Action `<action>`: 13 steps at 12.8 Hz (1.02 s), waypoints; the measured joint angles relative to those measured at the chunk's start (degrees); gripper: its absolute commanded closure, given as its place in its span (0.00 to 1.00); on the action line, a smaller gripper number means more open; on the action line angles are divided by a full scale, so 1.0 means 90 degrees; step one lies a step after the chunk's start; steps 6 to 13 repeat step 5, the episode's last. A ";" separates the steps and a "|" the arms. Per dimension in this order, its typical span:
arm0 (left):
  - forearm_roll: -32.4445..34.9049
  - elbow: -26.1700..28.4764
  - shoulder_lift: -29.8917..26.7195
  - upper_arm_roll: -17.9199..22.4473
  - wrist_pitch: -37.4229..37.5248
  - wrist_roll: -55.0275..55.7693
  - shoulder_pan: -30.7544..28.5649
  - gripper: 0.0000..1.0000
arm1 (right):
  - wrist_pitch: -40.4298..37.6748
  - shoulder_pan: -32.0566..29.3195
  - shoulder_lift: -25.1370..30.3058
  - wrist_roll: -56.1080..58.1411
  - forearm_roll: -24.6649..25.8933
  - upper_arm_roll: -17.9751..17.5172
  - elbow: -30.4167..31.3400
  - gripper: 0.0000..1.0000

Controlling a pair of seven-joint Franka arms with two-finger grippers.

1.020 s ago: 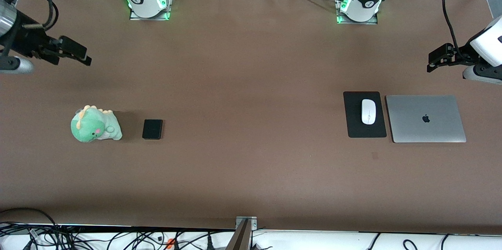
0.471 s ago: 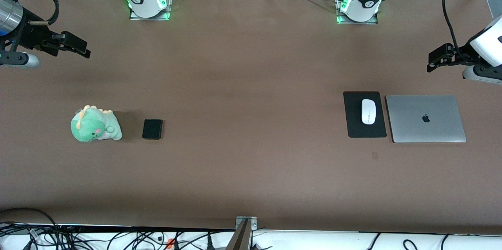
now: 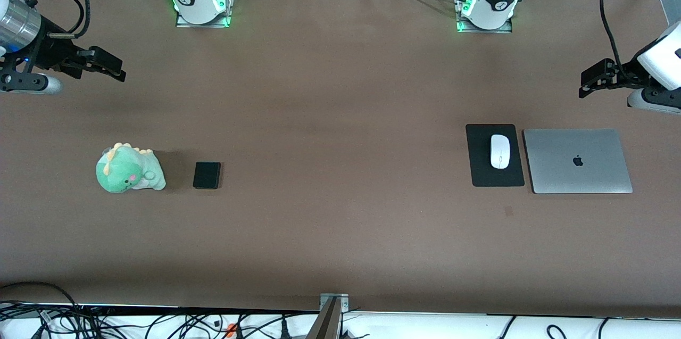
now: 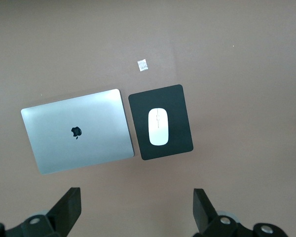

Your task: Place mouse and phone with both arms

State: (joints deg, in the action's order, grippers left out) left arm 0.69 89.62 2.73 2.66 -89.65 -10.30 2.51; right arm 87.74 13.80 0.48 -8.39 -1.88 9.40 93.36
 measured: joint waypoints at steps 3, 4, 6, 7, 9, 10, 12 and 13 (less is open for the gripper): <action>0.0000 0.0000 0.0000 0.0000 0.0000 0.0000 0.0018 0.00 | 0.0036 -0.0001 0.0000 0.0269 0.0109 -0.0017 0.0009 0.00; 0.0000 -0.0002 0.0000 0.0000 0.0000 0.0000 0.0019 0.00 | 0.0046 -0.0001 0.0000 0.0304 0.0116 -0.0019 0.0009 0.00; 0.0000 -0.0004 0.0000 0.0000 0.0000 0.0000 0.0020 0.00 | 0.0053 0.0000 0.0000 0.0315 0.0120 -0.0022 0.0009 0.00; 0.0000 -0.0004 0.0000 0.0000 0.0000 0.0000 0.0020 0.00 | 0.0053 0.0000 0.0000 0.0315 0.0120 -0.0022 0.0009 0.00; 0.0000 -0.0004 0.0000 0.0000 0.0000 0.0000 0.0020 0.00 | 0.0053 0.0000 0.0000 0.0315 0.0120 -0.0022 0.0009 0.00; 0.0000 -0.0004 0.0000 0.0000 0.0000 0.0000 0.0020 0.00 | 0.0053 0.0000 0.0000 0.0315 0.0120 -0.0022 0.0009 0.00; 0.0000 -0.0004 0.0000 0.0000 0.0000 0.0000 0.0020 0.00 | 0.0053 0.0000 0.0000 0.0315 0.0120 -0.0022 0.0009 0.00; 0.0000 -0.0004 0.0000 0.0000 0.0000 0.0000 0.0020 0.00 | 0.0053 0.0000 0.0000 0.0315 0.0120 -0.0022 0.0009 0.00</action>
